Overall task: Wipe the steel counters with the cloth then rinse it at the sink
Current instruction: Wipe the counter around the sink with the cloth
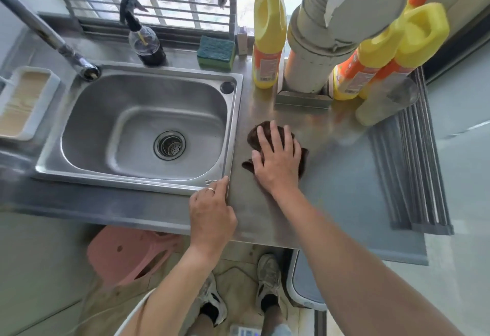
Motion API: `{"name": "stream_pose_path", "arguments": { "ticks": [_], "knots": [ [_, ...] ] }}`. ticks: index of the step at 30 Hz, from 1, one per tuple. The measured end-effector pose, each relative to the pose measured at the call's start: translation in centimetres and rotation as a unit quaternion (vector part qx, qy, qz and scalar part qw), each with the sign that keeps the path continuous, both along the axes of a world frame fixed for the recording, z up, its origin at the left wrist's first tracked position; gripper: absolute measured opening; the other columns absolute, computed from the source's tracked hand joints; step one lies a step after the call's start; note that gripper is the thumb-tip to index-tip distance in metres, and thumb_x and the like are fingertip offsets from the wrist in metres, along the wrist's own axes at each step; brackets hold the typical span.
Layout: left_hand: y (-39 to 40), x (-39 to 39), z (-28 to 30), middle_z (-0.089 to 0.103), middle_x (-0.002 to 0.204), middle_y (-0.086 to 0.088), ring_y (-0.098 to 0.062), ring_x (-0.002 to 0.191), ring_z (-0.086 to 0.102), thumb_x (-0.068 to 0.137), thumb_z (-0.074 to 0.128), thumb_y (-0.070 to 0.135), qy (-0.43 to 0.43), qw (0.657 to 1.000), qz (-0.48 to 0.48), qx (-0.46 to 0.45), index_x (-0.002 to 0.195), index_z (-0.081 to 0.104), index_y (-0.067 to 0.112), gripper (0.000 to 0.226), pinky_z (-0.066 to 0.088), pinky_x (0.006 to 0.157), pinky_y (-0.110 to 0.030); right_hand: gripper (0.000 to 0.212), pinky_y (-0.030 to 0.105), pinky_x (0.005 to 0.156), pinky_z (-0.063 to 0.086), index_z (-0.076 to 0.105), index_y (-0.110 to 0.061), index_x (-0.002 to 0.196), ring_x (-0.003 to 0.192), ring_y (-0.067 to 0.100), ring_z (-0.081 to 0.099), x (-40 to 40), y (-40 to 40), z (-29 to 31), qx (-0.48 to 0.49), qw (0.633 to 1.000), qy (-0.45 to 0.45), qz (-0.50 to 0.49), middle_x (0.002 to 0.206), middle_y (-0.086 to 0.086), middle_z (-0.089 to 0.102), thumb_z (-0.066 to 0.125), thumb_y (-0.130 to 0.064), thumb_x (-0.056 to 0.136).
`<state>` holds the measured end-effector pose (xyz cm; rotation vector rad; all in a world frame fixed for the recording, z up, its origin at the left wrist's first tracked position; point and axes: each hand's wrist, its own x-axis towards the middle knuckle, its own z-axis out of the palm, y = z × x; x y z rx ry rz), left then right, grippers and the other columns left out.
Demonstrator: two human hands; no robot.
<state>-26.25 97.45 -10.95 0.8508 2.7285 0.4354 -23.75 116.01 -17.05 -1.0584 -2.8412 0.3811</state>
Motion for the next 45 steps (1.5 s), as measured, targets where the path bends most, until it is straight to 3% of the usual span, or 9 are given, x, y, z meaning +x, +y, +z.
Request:
{"name": "stream_pose_path", "arguments": {
  "ticks": [4,8,13,16,25,31,36,40,45],
  "knots": [
    [0.1,-0.6,0.0,0.071,0.104,-0.002,-0.026,0.093,0.066,0.071,0.060,0.001,-0.002,1.000,-0.002,0.007,0.129,0.064,0.014,0.059,0.046,0.090,-0.042,0.060,0.051,0.125,0.019,0.037,-0.028,0.159,0.157,0.029,0.022,-0.2,-6.2,0.1,-0.014,1.000,0.019,0.006,0.170,0.000,0.025,0.045,-0.041,0.101],
    [0.4,1.6,-0.6,0.061,0.136,-0.004,-0.020,0.127,0.055,0.085,0.055,0.003,-0.009,1.000,0.014,0.011,0.140,0.052,0.011,0.056,0.040,0.106,-0.040,0.058,0.049,0.125,0.021,0.031,-0.024,0.162,0.158,0.027,0.021,1.7,-9.9,-0.2,-0.017,1.000,0.015,-0.003,0.172,0.001,0.022,0.034,-0.039,0.106],
    [-0.6,3.8,-0.9,0.028,0.161,-0.009,-0.021,0.152,0.020,0.080,0.056,0.004,-0.016,0.999,-0.012,-0.035,0.154,0.030,0.009,0.078,0.031,0.116,-0.047,0.061,0.045,0.126,0.022,0.038,-0.027,0.159,0.158,0.021,0.020,6.0,-7.7,-0.1,-0.008,0.998,0.033,0.060,0.170,-0.001,0.025,0.049,-0.038,0.100],
    [-0.4,5.3,-0.8,0.024,0.161,-0.014,-0.027,0.152,0.018,0.073,0.061,0.005,-0.017,0.998,-0.023,-0.062,0.154,0.030,0.008,0.087,0.029,0.115,-0.048,0.062,0.047,0.126,0.023,0.037,-0.026,0.160,0.158,0.022,0.020,10.4,-5.1,0.1,0.014,1.000,0.020,-0.002,0.170,0.000,0.026,0.047,-0.039,0.100],
    [1.1,7.3,-0.9,0.035,0.154,-0.011,-0.026,0.146,0.029,0.073,0.061,0.007,-0.028,0.997,-0.060,-0.044,0.149,0.038,0.009,0.080,0.028,0.114,-0.046,0.061,0.054,0.120,0.031,0.043,-0.016,0.156,0.152,0.033,0.030,24.7,0.4,0.2,0.036,0.981,-0.022,-0.190,0.166,0.010,0.034,0.036,-0.041,0.101],
    [0.3,5.8,-1.0,0.039,0.150,-0.009,-0.025,0.142,0.034,0.072,0.062,0.006,-0.032,0.998,-0.049,-0.017,0.145,0.043,0.010,0.076,0.031,0.111,-0.045,0.061,0.055,0.124,0.022,0.036,-0.015,0.159,0.155,0.035,0.024,19.9,-3.6,0.5,0.039,0.958,-0.032,-0.284,0.169,0.011,0.027,0.035,-0.040,0.103],
    [-0.7,3.7,-0.5,0.040,0.149,-0.008,-0.025,0.142,0.034,0.074,0.060,0.009,-0.015,0.999,-0.044,-0.014,0.144,0.044,0.010,0.072,0.031,0.111,-0.045,0.064,0.051,0.127,0.019,0.030,-0.019,0.162,0.158,0.030,0.018,11.8,-10.0,0.3,0.021,0.985,-0.024,-0.170,0.172,0.006,0.020,0.040,-0.040,0.103],
    [-1.7,0.9,-0.2,0.056,0.135,-0.006,-0.025,0.132,0.047,0.087,0.044,0.029,0.016,1.000,-0.010,0.006,0.128,0.060,0.013,0.047,0.035,0.103,-0.044,0.065,0.050,0.128,0.016,0.024,-0.023,0.164,0.160,0.027,0.013,5.5,-13.7,0.2,0.001,0.998,-0.008,-0.068,0.173,0.002,0.014,0.042,-0.039,0.103],
    [-2.1,-1.6,-0.8,0.064,0.118,-0.005,-0.028,0.114,0.054,0.074,0.055,0.009,0.027,1.000,-0.010,0.010,0.118,0.064,0.014,0.045,0.041,0.091,-0.043,0.064,0.049,0.127,0.017,0.030,-0.021,0.162,0.160,0.025,0.013,2.5,-11.3,0.3,-0.033,0.999,0.003,-0.010,0.173,0.000,0.018,0.038,-0.035,0.100]
  ]
}}
